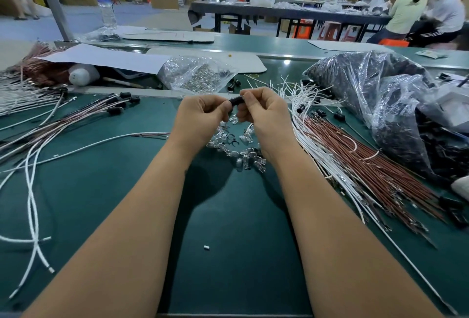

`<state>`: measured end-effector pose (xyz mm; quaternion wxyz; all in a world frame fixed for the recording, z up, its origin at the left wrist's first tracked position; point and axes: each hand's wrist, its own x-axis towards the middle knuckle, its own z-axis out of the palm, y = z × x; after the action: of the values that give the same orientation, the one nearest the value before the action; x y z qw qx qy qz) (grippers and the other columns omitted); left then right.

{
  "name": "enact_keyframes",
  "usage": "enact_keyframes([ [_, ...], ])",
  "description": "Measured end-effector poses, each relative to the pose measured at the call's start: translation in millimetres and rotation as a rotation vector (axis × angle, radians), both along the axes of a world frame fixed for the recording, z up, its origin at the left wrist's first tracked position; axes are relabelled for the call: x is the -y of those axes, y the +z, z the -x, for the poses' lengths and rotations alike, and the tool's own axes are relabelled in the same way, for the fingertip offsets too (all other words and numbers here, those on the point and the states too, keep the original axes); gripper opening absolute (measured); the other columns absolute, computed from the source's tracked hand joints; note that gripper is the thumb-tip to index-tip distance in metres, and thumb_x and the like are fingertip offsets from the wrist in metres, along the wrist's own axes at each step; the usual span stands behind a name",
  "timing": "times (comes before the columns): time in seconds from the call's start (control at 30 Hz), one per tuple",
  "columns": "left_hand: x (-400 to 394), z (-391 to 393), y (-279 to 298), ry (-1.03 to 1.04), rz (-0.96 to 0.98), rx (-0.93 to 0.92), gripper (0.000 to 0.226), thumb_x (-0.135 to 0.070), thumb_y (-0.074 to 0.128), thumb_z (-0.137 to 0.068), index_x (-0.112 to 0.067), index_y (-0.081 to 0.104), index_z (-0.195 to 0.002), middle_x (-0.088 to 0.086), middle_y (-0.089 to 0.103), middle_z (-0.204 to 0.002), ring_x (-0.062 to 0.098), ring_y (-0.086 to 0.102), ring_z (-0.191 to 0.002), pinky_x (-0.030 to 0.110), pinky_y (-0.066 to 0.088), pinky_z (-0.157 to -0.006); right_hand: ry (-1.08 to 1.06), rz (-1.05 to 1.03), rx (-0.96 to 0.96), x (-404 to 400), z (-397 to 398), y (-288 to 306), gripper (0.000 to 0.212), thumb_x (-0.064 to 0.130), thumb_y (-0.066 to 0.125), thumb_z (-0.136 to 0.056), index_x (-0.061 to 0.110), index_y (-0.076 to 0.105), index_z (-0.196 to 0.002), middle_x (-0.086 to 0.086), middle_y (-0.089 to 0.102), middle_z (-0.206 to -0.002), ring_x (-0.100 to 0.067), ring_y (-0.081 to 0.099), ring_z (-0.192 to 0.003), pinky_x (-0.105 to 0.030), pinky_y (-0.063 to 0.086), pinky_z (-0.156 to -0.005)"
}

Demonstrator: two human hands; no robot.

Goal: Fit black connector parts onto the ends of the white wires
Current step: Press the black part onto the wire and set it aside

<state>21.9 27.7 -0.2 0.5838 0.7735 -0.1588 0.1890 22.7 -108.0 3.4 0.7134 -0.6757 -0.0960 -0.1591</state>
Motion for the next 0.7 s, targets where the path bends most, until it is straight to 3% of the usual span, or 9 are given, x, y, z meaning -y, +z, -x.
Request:
enact_keyframes([
  [0.1,0.4,-0.6,-0.2,0.012,-0.019,0.041,0.021,-0.009,0.063,-0.091,-0.02,0.068,-0.074,-0.015,0.055,-0.048,-0.001,0.04,-0.039,0.007,0.027,-0.044,0.038,-0.1,-0.027,-1.5,0.4,3.8,0.019,0.003,0.045,-0.099,0.009,0.063,-0.093,-0.005,0.064,-0.075,-0.01,0.06,-0.061,-0.022,0.052,-0.06],
  [0.37,-7.7,-4.7,-4.0,0.023,-0.08,0.075,0.023,-0.012,0.065,-0.09,-0.027,0.067,-0.073,-0.018,0.055,-0.047,0.0,0.039,-0.041,0.009,0.028,-0.046,-0.092,0.081,0.03,-6.1,0.6,0.8,0.017,0.002,0.053,-0.096,0.015,0.057,-0.085,-0.003,0.064,-0.074,-0.004,0.059,-0.06,-0.022,0.052,-0.064],
  [0.47,-12.3,-6.7,-6.6,0.091,-0.195,0.118,0.018,-0.017,0.063,-0.092,-0.023,0.069,-0.076,-0.012,0.058,-0.053,0.002,0.04,-0.045,0.017,0.033,-0.048,-0.116,0.064,0.057,-8.9,1.1,0.3,0.017,0.002,0.052,-0.096,0.016,0.057,-0.088,-0.004,0.064,-0.079,-0.003,0.06,-0.062,-0.021,0.053,-0.065],
  [0.57,-23.8,-8.3,-7.1,0.164,-0.397,0.205,0.014,-0.014,0.057,-0.094,-0.011,0.07,-0.096,-0.004,0.063,-0.071,0.005,0.05,-0.06,0.026,0.043,-0.059,-0.196,-0.028,0.085,-2.7,1.5,2.4,0.019,0.002,0.05,-0.097,0.018,0.058,-0.09,-0.002,0.064,-0.081,-0.006,0.063,-0.069,-0.022,0.055,-0.069],
  [0.63,-31.1,-7.4,-4.0,0.209,-0.474,0.272,0.017,-0.012,0.055,-0.095,-0.01,0.07,-0.103,0.001,0.068,-0.083,0.017,0.059,-0.076,0.033,0.048,-0.07,-0.248,-0.072,0.089,2.5,1.4,4.2,0.018,0.003,0.05,-0.097,0.019,0.058,-0.092,-0.005,0.066,-0.085,-0.01,0.065,-0.073,-0.023,0.055,-0.072],
  [0.7,-37.5,-6.4,-1.0,0.348,-0.551,0.354,0.018,-0.016,0.056,-0.095,-0.013,0.071,-0.105,0.004,0.071,-0.088,0.025,0.061,-0.083,0.032,0.044,-0.074,-0.254,-0.045,0.09,3.2,2.0,4.6,0.016,0.004,0.052,-0.096,0.018,0.059,-0.095,-0.008,0.067,-0.088,-0.013,0.066,-0.075,-0.025,0.056,-0.074],
])
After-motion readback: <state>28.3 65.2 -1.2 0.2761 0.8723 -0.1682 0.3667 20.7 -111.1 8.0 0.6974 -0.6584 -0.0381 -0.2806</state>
